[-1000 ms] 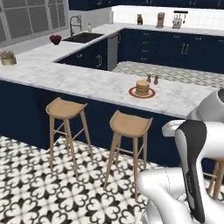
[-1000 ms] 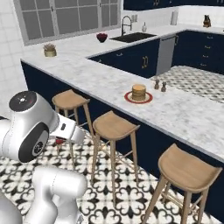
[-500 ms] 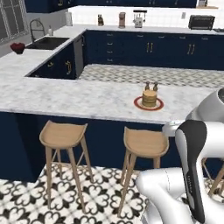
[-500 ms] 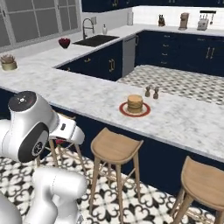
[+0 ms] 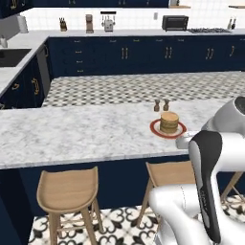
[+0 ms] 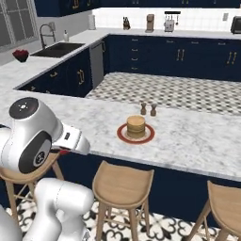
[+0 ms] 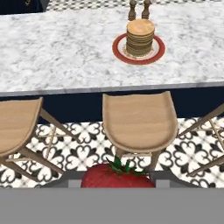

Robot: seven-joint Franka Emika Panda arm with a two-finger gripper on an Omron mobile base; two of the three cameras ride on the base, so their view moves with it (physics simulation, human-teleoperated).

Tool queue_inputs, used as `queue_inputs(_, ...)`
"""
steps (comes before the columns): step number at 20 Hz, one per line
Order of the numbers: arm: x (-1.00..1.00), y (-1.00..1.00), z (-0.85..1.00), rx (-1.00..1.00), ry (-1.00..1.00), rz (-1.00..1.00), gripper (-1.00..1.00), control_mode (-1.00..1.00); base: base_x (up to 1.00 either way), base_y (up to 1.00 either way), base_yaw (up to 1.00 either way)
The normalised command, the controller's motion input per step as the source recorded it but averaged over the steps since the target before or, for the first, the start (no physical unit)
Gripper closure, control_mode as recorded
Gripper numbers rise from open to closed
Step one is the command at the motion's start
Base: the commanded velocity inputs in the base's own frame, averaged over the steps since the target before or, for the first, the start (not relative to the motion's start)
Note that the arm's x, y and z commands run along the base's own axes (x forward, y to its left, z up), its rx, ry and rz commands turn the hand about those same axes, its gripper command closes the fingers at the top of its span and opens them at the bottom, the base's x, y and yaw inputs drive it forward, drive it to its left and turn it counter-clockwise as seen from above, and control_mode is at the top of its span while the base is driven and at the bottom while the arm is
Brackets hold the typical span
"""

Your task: Take the strawberry from the fridge and place it on top of the pancake, located on the dining counter.

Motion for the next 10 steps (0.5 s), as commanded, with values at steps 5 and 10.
queue_inputs(5, 0.00, 0.00, 0.00, 0.00, 0.00, 0.00, 1.00, 1.00, 0.78, 0.03, -0.39)
queue_inputs(10, 0.40, 0.03, 0.00, 0.00, 0.00, -0.05, 1.00, -1.00, 0.53, 0.11, -0.20)
